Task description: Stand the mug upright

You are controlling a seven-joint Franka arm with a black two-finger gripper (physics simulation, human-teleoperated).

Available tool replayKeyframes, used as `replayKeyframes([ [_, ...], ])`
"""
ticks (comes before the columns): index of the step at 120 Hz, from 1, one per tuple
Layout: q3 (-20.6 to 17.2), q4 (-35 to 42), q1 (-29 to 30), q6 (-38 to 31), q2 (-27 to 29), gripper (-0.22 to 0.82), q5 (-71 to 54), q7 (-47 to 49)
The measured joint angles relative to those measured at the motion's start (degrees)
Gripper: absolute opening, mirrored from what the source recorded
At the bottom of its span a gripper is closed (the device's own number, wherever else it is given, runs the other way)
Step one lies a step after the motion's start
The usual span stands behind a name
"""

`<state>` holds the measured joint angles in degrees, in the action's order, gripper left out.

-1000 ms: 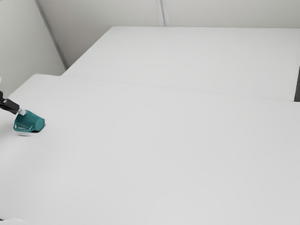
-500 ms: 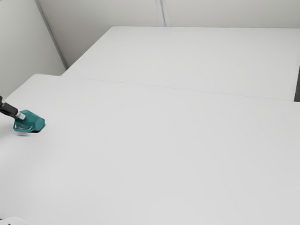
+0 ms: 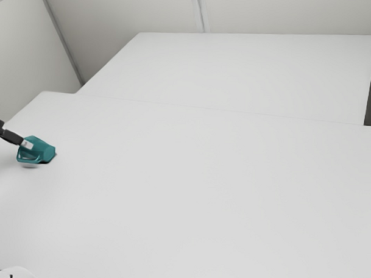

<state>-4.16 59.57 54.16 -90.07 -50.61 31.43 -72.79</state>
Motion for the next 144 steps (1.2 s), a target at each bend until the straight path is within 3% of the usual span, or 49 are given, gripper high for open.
replayKeyframes([
  [28,-0.81,-0.08,0.23,2.0,-0.34,0.41,0.95,-1.4],
  [59,-1.08,-0.09,0.19,3.21,0.21,0.04,1.41,-2.44],
  [73,-1.09,-0.05,0.16,3.73,0.42,-0.06,1.44,-2.78],
  [99,-1.44,0.21,0.13,4.77,1.31,-0.15,1.28,-3.29],
  [131,-1.37,1.14,-0.42,4.76,2.69,-0.17,0.82,-3.74],
  [144,-1.48,5.26,-1.25,3.46,6.3,-0.18,-0.11,-3.73],
])
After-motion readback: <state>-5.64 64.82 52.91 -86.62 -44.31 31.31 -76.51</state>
